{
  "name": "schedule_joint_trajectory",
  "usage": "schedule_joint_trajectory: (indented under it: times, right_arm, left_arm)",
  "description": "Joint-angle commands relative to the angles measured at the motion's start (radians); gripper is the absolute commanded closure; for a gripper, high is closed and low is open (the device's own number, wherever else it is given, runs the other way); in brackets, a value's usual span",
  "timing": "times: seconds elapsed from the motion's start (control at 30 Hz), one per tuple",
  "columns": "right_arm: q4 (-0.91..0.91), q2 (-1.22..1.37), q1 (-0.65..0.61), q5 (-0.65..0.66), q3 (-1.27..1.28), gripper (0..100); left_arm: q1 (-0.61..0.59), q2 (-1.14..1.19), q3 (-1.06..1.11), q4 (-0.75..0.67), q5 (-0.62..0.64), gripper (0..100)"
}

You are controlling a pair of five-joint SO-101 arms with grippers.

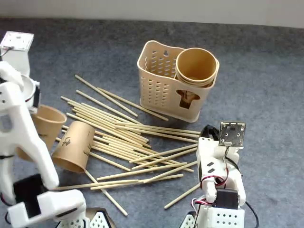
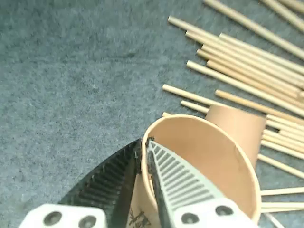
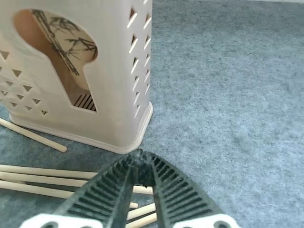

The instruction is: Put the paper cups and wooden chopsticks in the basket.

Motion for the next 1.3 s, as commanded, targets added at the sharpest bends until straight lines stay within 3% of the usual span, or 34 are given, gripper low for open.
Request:
schedule_joint_trajectory:
  times: [0.0, 0.17, 0.3, 0.6, 0.97, 1.27]
  right_arm:
    - [-0.024, -0.012, 0.015, 0.015, -0.007, 99.1]
    - [-0.025, -0.012, 0.016, 0.015, -0.007, 99.1]
    - [-0.025, -0.012, 0.016, 0.015, -0.007, 99.1]
    - [-0.025, -0.012, 0.016, 0.015, -0.007, 99.1]
    - [-0.025, -0.012, 0.015, 0.018, -0.007, 99.1]
    - [-0.025, -0.012, 0.01, 0.02, -0.007, 99.1]
  left_arm:
    - [0.168, -0.179, -0.082, 0.005, 0.172, 100]
    - [0.346, -0.209, -0.262, 0.002, 0.348, 100]
    - [0.515, -0.209, -0.387, -0.017, 0.42, 100]
    - [0.768, -0.199, -0.394, -0.308, 0.562, 100]
    - [0.9, 0.015, -0.387, -0.712, 0.856, 100]
    - [0.974, 0.165, -0.387, -0.847, 0.862, 100]
